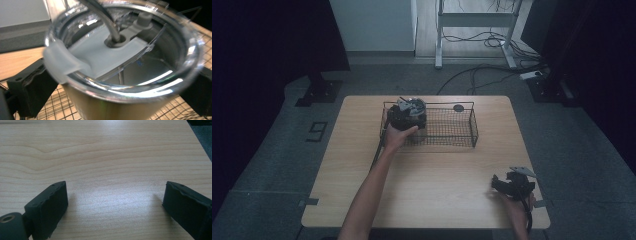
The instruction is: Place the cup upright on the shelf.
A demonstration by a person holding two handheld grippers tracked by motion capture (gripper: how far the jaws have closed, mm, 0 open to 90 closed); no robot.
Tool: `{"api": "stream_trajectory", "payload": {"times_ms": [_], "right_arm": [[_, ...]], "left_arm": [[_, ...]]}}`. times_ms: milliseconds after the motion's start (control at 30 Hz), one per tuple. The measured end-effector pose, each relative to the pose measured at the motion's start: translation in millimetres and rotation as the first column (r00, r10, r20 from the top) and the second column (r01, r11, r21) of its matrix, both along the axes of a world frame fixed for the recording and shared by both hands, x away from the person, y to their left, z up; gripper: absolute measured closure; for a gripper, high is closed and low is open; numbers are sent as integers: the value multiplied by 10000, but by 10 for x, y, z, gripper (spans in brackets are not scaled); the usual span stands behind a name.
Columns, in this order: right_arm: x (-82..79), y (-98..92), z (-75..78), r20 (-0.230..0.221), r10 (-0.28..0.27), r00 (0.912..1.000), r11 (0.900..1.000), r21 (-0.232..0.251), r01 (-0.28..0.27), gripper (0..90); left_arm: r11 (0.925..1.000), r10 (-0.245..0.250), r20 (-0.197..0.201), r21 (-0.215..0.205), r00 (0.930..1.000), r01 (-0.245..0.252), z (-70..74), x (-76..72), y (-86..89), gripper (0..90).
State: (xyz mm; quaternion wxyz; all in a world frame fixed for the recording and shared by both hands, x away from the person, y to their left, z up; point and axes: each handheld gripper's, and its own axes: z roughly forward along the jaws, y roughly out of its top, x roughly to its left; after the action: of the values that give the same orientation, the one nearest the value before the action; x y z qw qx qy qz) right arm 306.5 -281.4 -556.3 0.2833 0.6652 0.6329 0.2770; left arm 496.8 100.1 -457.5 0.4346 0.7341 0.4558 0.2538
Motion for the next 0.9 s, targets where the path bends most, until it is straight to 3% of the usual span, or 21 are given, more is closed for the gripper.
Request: {"api": "stream_trajectory", "payload": {"times_ms": [567, 800, 900], "right_arm": [[4, 5, 1, 2, -15, 10000, 10000, -15, 15, 59], [2, 12, 0, 30, -47, 10000, 10000, -8, 47, 66], [2, 12, 0, 31, -46, 10000, 10000, -8, 47, 66]], "left_arm": [[9983, -400, 408, -410, 9984, 417, 108, -330, 266, 0], [9973, -608, 277, -388, 9978, 618, 104, -569, 426, 0], [9983, -392, -55, -425, 9992, 389, 79, -661, 487, 0]]}}
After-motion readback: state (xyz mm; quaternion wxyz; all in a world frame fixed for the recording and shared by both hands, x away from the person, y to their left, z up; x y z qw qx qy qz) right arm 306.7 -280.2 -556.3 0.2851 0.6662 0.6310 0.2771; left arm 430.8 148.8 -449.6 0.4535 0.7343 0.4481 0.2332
